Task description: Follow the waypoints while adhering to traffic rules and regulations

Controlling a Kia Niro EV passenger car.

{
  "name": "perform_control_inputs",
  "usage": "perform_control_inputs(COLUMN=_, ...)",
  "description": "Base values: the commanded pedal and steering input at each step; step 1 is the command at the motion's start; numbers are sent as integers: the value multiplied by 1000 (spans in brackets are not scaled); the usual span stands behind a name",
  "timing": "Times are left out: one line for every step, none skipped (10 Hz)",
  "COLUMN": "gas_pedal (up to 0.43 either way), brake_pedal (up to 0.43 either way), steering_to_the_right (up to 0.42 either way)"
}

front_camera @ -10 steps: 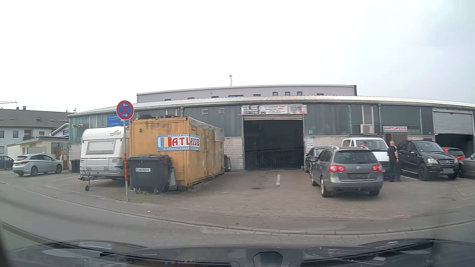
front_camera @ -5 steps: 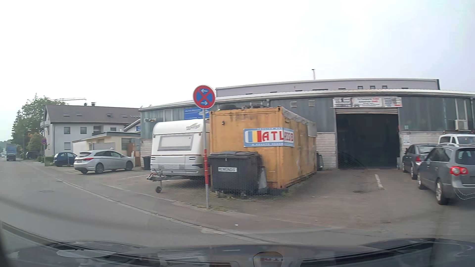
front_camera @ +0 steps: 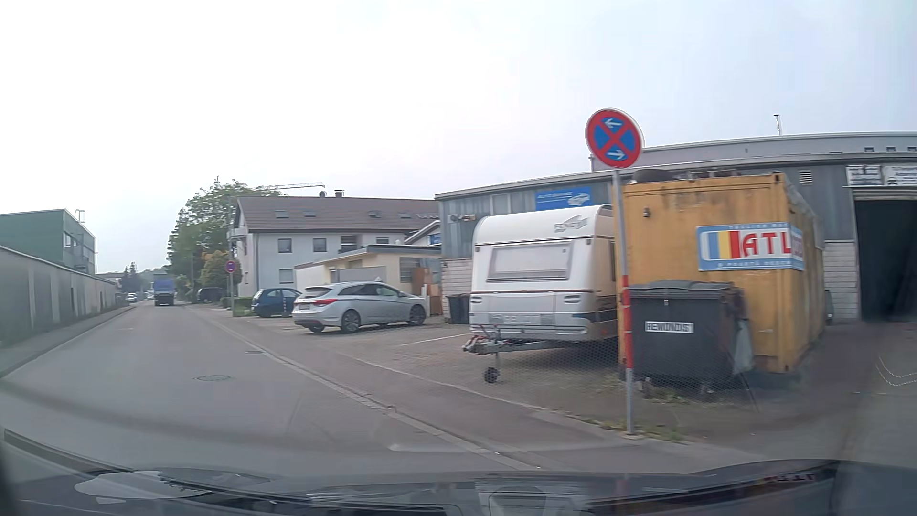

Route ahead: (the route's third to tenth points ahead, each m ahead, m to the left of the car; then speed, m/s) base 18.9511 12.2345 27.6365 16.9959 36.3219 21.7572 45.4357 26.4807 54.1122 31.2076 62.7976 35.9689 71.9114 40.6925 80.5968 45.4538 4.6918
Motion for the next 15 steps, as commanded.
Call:
perform_control_inputs(gas_pedal=268, brake_pedal=0, steering_to_the_right=-477)
perform_control_inputs(gas_pedal=268, brake_pedal=0, steering_to_the_right=-443)
perform_control_inputs(gas_pedal=268, brake_pedal=0, steering_to_the_right=-412)
perform_control_inputs(gas_pedal=268, brake_pedal=0, steering_to_the_right=-386)
perform_control_inputs(gas_pedal=268, brake_pedal=0, steering_to_the_right=-355)
perform_control_inputs(gas_pedal=268, brake_pedal=0, steering_to_the_right=-320)
perform_control_inputs(gas_pedal=268, brake_pedal=0, steering_to_the_right=-282)
perform_control_inputs(gas_pedal=268, brake_pedal=0, steering_to_the_right=-245)
perform_control_inputs(gas_pedal=268, brake_pedal=0, steering_to_the_right=-199)
perform_control_inputs(gas_pedal=268, brake_pedal=0, steering_to_the_right=-160)
perform_control_inputs(gas_pedal=268, brake_pedal=0, steering_to_the_right=-126)
perform_control_inputs(gas_pedal=268, brake_pedal=0, steering_to_the_right=-110)
perform_control_inputs(gas_pedal=268, brake_pedal=0, steering_to_the_right=-98)
perform_control_inputs(gas_pedal=268, brake_pedal=0, steering_to_the_right=-91)
perform_control_inputs(gas_pedal=268, brake_pedal=0, steering_to_the_right=-85)
